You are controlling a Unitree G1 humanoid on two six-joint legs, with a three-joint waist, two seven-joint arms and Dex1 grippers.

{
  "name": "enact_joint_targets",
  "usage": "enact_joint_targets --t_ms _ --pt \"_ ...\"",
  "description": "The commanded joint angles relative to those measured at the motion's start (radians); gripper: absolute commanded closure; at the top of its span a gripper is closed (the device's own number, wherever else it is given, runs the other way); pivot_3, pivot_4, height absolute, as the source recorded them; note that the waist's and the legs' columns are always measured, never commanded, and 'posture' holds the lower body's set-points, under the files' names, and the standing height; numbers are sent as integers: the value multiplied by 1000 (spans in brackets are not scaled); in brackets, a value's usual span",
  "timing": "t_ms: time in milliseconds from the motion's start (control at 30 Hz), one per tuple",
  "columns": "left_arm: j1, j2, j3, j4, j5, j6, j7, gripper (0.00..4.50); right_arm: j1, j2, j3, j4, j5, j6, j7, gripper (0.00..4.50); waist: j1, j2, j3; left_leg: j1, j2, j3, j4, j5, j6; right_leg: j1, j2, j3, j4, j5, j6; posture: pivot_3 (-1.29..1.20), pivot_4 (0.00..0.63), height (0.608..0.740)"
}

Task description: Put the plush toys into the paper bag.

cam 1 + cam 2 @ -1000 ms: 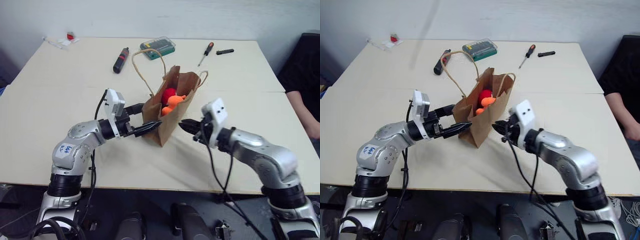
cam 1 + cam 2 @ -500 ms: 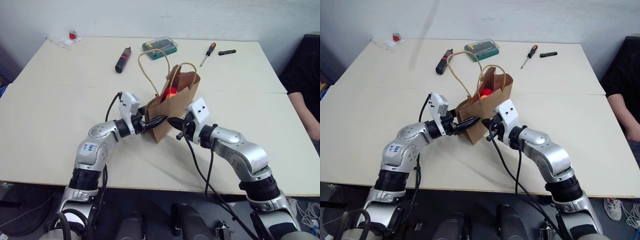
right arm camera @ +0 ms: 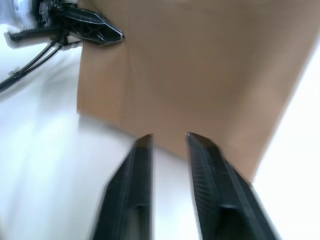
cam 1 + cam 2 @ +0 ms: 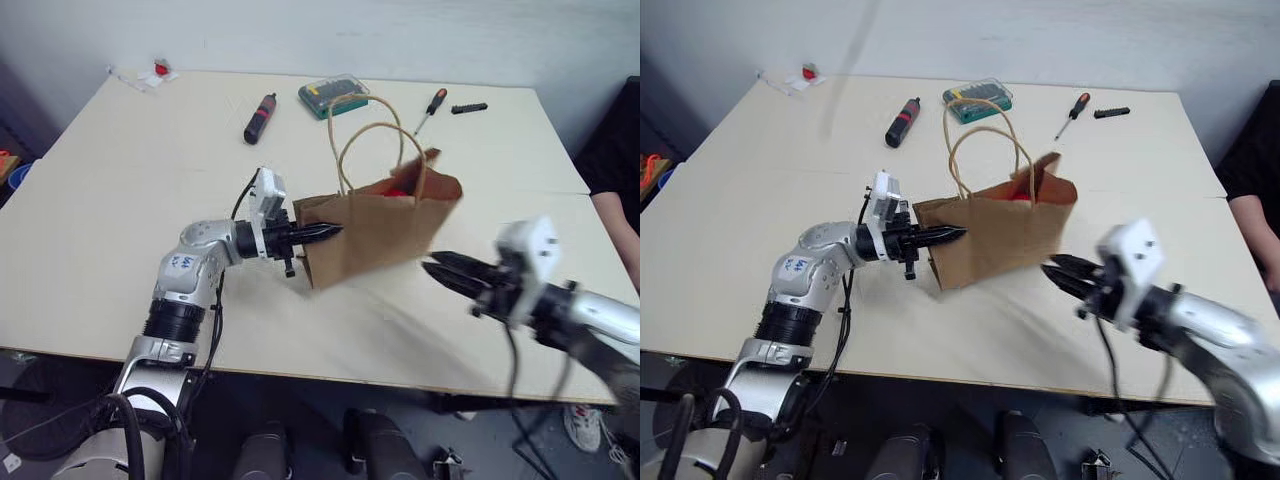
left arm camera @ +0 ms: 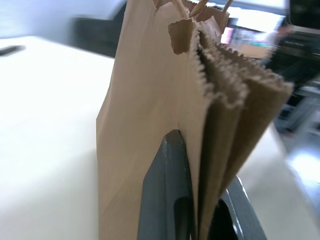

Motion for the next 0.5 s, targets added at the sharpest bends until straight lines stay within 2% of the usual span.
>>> enact_joint_targets --t_ms 33,133,233,400,500 --pt "-83 -42 -66 117 6 -49 -191 4500 188 -55 -350 -70 134 50 168 2133 8 0 0 0 0 0 0 0 0 0 1 0 0 0 0 0 150 740" --pt "-154 -102 -87 299 71 -172 -241 4500 332 -51 -516 -85 182 55 220 1087 9 -1 0 1 0 0 0 0 1 2 3 1 -2 1 1 0 150 740" --pt "-207 -139 -92 435 123 -273 -265 4500 405 -31 -556 -97 186 32 212 19 -3 -3 2 2 0 1 0 -3 5 3 4 4 -4 2 3 0 150 740" --pt "-240 -125 -97 490 185 -311 -285 4500 439 -7 -512 -82 164 -13 189 19 -16 -4 1 2 0 0 -1 -3 5 2 3 5 -4 2 3 0 150 740" --pt "-188 -64 -76 362 172 -250 -292 3871 453 -25 -493 -54 158 -31 221 0 -18 -4 1 1 0 0 -1 -1 3 1 3 5 -4 2 3 0 150 740"
